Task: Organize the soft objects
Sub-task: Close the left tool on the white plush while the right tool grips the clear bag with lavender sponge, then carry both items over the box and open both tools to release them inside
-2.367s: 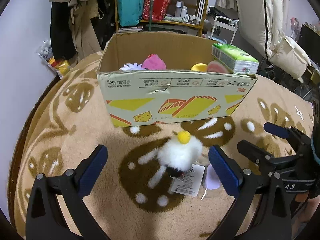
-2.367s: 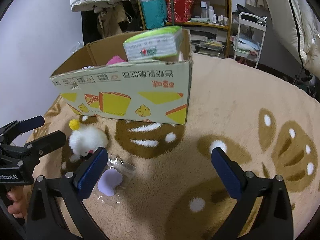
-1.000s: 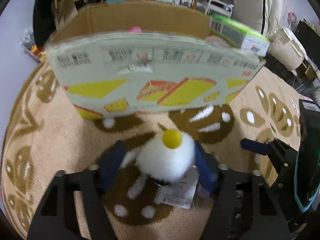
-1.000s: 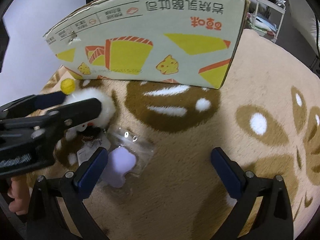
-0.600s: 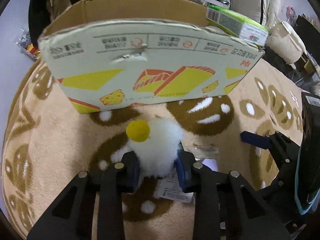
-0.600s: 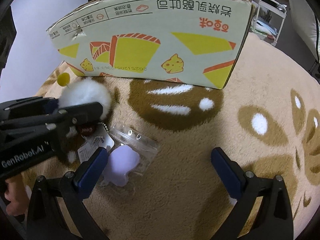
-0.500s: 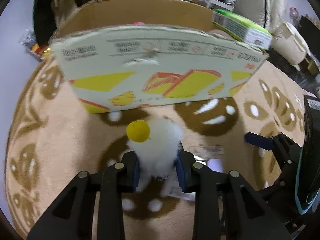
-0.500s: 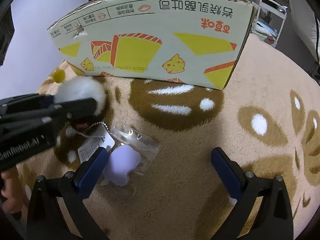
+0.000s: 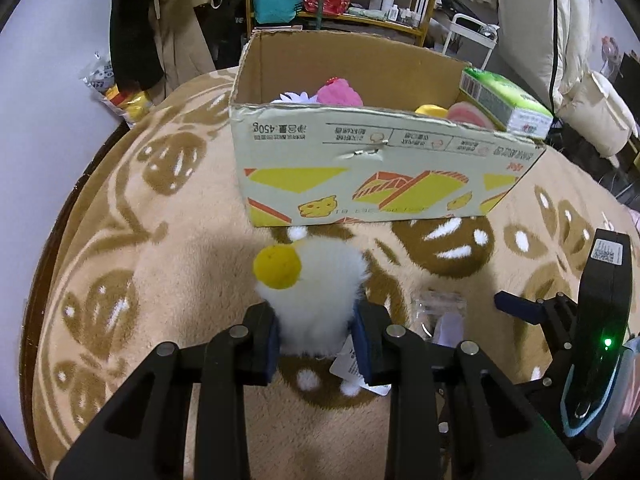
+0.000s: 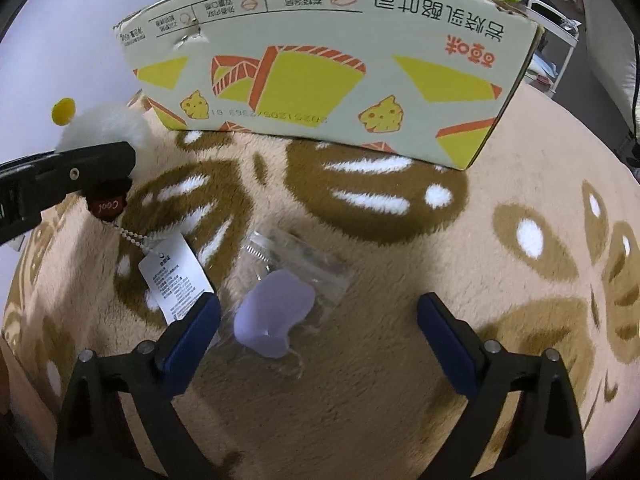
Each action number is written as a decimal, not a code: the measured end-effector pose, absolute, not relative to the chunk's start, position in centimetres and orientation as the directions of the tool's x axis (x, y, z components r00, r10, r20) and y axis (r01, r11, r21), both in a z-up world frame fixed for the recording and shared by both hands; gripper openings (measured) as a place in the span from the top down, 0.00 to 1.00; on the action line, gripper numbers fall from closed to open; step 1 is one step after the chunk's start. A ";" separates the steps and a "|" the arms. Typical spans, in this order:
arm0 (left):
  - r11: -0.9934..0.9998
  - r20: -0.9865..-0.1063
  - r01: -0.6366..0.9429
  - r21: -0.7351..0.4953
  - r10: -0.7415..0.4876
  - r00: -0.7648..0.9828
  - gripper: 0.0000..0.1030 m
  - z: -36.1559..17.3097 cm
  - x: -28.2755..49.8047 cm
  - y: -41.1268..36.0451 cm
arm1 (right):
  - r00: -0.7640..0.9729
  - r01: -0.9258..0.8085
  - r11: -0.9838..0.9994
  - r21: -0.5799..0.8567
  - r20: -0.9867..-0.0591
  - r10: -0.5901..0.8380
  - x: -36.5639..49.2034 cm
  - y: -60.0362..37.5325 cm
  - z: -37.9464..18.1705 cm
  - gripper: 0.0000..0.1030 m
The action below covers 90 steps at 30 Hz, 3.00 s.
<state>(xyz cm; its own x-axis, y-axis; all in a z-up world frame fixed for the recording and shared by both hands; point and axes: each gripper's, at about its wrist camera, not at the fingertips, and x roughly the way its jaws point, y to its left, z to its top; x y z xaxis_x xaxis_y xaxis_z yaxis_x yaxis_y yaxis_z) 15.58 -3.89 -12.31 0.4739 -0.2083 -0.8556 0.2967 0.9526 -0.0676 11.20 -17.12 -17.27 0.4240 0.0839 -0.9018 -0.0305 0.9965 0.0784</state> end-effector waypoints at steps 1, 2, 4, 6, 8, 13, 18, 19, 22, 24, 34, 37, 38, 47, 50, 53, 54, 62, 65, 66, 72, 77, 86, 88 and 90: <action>0.953 -0.856 0.298 -0.064 -0.206 0.474 0.72 -12.4 15.4 -4.2 | 0.424 -0.030 0.997 0.069 -0.903 0.076 11.2 -16.9 -17.3 0.04; 0.952 -0.855 0.299 -0.061 -0.204 0.476 0.72 -12.4 15.3 -4.3 | 0.423 -0.033 0.998 0.058 -0.904 0.066 11.1 -16.6 -17.3 0.05; 0.952 -0.854 0.300 -0.053 -0.199 0.481 0.72 -12.2 15.1 -4.3 | 0.418 -0.035 0.999 0.035 -0.907 0.046 11.0 -15.9 -17.4 0.10; 0.954 -0.851 0.295 -0.046 -0.193 0.489 0.72 -12.1 14.9 -4.2 | 0.420 -0.025 0.999 0.026 -0.907 0.034 10.7 -15.1 -17.3 0.14; 0.956 -0.849 0.289 -0.056 -0.198 0.490 0.72 -11.9 14.8 -4.0 | 0.425 -0.030 0.999 0.013 -0.905 0.025 10.3 -14.2 -17.4 0.19; 0.958 -0.843 0.279 -0.068 -0.205 0.497 0.72 -11.6 14.5 -3.6 | 0.454 -0.065 0.998 -0.011 -0.891 0.020 9.7 -13.4 -16.9 0.48; 0.961 -0.839 0.271 -0.061 -0.196 0.508 0.72 -11.3 13.9 -3.6 | 0.469 -0.086 0.994 0.066 -0.878 0.098 9.7 -13.6 -16.6 0.56; 0.961 -0.837 0.270 -0.059 -0.195 0.512 0.72 -11.3 13.8 -3.5 | 0.472 -0.083 0.993 0.078 -0.875 0.109 9.6 -13.8 -16.5 0.56; 0.963 -0.833 0.264 -0.050 -0.186 0.520 0.72 -11.2 13.6 -3.5 | 0.492 -0.074 0.992 0.105 -0.861 0.128 9.5 -14.1 -16.0 0.56; 0.965 -0.831 0.257 -0.049 -0.182 0.525 0.72 -11.2 13.5 -3.4 | 0.515 -0.070 0.990 0.120 -0.846 0.139 9.3 -14.3 -15.4 0.56; 0.965 -0.741 0.257 -0.041 -0.202 0.640 0.72 -8.8 12.1 -3.3 | 0.653 -0.069 0.985 0.160 -0.739 0.166 7.7 -15.9 -10.4 0.56; 0.963 -0.711 0.265 -0.043 -0.216 0.670 0.72 -8.0 11.5 -3.4 | 0.698 -0.070 0.983 0.167 -0.696 0.168 7.1 -17.8 -8.5 0.56; 0.962 -0.703 0.268 -0.044 -0.221 0.676 0.72 -7.7 11.4 -3.4 | 0.714 -0.070 0.983 0.169 -0.680 0.168 6.9 -17.9 -7.9 0.56; 0.952 -0.772 0.294 -0.080 -0.246 0.586 0.70 -9.9 12.8 -4.3 | 0.735 -0.068 0.982 0.174 -0.657 0.167 7.6 -20.1 -7.2 0.56; 0.953 -0.814 0.293 -0.073 -0.226 0.535 0.66 -11.4 13.7 -4.8 | 0.729 -0.066 0.982 0.174 -0.664 0.167 8.1 -20.6 -7.6 0.56; 0.953 -0.842 0.294 -0.073 -0.217 0.493 0.58 -12.8 14.4 -5.2 | 0.725 -0.059 0.983 0.176 -0.669 0.164 8.2 -21.0 -7.9 0.56; 0.950 -0.848 0.301 -0.080 -0.224 0.481 0.52 -13.2 14.6 -5.4 | 0.723 -0.055 0.982 0.178 -0.672 0.162 8.3 -21.1 -8.0 0.56; 0.933 -0.885 0.350 -0.088 -0.235 0.403 0.47 -15.8 15.5 -7.1 | 0.716 -0.032 0.980 0.195 -0.680 0.158 8.6 -21.7 -8.3 0.56; 0.932 -0.897 0.358 -0.054 -0.202 0.392 0.57 -16.8 15.6 -7.6 | 0.717 -0.031 0.980 0.196 -0.679 0.158 8.7 -21.7 -8.2 0.56; 0.933 -0.900 0.359 -0.023 -0.176 0.400 0.58 -17.2 15.6 -7.8 | 0.718 -0.033 0.980 0.194 -0.677 0.158 8.7 -21.7 -8.2 0.56; 0.920 -0.881 0.391 -0.019 -0.200 0.428 0.67 -16.8 15.1 -8.1 | 0.726 -0.037 0.980 0.194 -0.669 0.160 8.7 -21.7 -8.1 0.56; 0.914 -0.855 0.406 -0.006 -0.215 0.472 0.67 -15.9 14.4 -8.3 | 0.733 -0.032 0.980 0.199 -0.662 0.158 8.8 -21.9 -7.8 0.56; 0.934 -0.713 0.355 -0.027 -0.267 0.648 0.67 -9.7 12.1 -6.4 | 0.783 -0.032 0.979 0.200 -0.604 0.149 8.3 -22.5 -5.8 0.56; 0.937 -0.674 0.348 -0.028 -0.275 0.686 0.67 -8.3 11.6 -6.1 | 0.795 -0.033 0.978 0.207 -0.587 0.151 8.3 -22.6 -5.3 0.56; 0.938 -0.636 0.345 -0.018 -0.277 0.721 0.67 -7.0 11.4 -6.0 | 0.804 -0.034 0.972 0.232 -0.572 0.165 8.4 -23.0 -4.8 0.56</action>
